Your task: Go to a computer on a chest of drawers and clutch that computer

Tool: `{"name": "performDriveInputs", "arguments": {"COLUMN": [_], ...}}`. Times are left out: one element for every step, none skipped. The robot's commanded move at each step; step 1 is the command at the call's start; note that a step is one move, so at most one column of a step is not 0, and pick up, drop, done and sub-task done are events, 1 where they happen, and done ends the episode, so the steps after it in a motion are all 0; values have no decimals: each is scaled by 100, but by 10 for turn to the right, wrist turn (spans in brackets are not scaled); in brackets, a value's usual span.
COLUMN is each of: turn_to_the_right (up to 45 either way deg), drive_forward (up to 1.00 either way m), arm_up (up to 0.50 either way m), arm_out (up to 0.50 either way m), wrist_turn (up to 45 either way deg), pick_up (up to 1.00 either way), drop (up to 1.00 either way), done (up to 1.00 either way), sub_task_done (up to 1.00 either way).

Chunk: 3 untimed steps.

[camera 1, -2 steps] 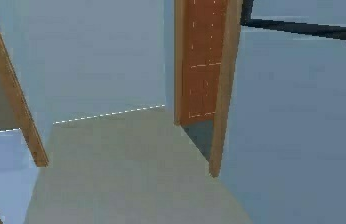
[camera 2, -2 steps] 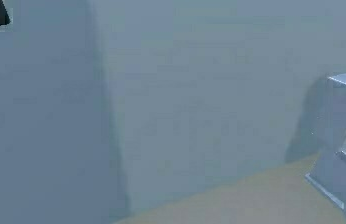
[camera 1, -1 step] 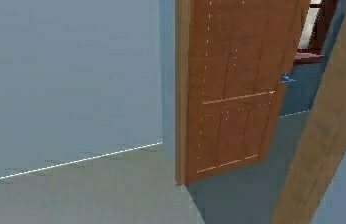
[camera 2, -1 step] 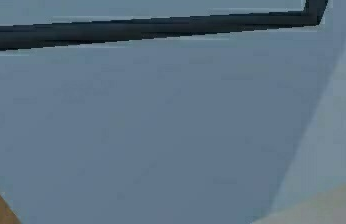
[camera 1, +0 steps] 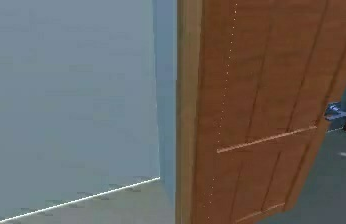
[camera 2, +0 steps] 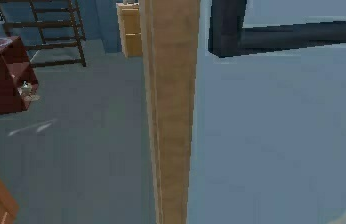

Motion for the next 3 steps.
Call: {"name": "performDriveInputs", "arguments": {"turn_to_the_right": [0,450,330], "drive_forward": [45,0,0], "arm_up": [0,0,0], "arm_out": [0,0,0], "wrist_turn": [0,0,0], "pick_up": [0,0,0], "drop": [0,0,0], "done": [0,0,0], "sub_task_done": [0,0,0]}}
